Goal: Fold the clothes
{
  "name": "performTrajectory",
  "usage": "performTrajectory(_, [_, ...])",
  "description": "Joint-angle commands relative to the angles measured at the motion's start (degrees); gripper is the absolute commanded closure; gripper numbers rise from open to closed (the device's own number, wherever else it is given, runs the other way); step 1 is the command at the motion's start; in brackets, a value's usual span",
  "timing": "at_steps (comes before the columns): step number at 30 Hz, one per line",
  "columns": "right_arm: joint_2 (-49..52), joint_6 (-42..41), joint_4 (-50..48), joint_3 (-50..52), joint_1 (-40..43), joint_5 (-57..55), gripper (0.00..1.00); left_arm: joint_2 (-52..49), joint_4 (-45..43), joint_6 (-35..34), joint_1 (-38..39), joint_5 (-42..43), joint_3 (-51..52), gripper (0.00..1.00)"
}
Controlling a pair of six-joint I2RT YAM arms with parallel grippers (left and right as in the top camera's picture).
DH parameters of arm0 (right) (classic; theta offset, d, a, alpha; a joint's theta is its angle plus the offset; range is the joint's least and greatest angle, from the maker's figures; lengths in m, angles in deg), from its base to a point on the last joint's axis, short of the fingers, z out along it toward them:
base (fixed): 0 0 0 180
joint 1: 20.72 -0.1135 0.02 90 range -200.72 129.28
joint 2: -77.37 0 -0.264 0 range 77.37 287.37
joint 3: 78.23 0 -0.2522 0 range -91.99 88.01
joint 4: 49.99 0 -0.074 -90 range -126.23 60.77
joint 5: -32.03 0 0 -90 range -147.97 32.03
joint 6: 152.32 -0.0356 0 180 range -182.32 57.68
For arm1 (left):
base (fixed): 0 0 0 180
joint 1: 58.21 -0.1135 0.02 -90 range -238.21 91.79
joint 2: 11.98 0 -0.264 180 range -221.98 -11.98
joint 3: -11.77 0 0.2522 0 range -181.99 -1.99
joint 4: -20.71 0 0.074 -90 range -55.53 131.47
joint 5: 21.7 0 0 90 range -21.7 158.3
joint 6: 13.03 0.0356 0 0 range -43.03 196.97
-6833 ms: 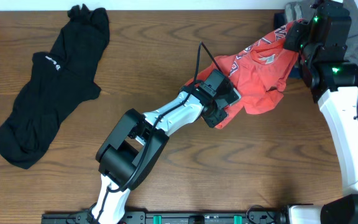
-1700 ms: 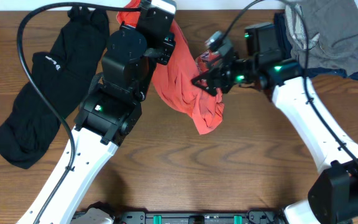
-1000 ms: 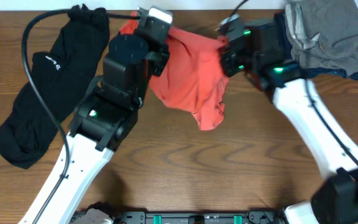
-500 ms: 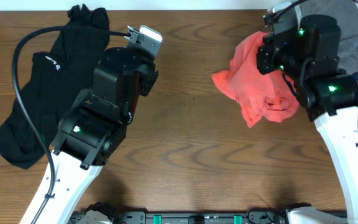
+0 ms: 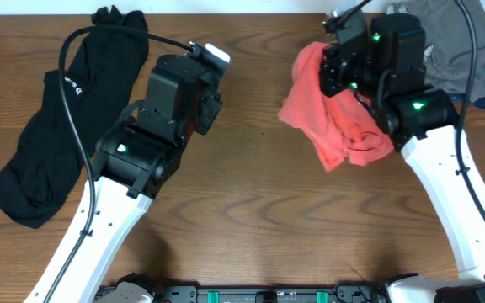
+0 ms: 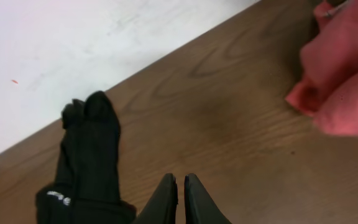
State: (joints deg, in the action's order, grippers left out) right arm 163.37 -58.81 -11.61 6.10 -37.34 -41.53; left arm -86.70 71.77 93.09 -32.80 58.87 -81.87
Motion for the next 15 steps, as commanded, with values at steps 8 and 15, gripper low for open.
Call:
performTrajectory(8, [12.0, -16.87, -7.15, -0.81, -9.92, -4.55, 0.99, 0.26, 1.44, -4.48, -5.99, 3.45, -0.98, 0.93])
performTrajectory(15, [17.46, -20.65, -10.54, -0.81, -15.02, -8.74, 0.76, 0.22, 3.17, -4.44, -7.39, 3.48, -0.98, 0.93])
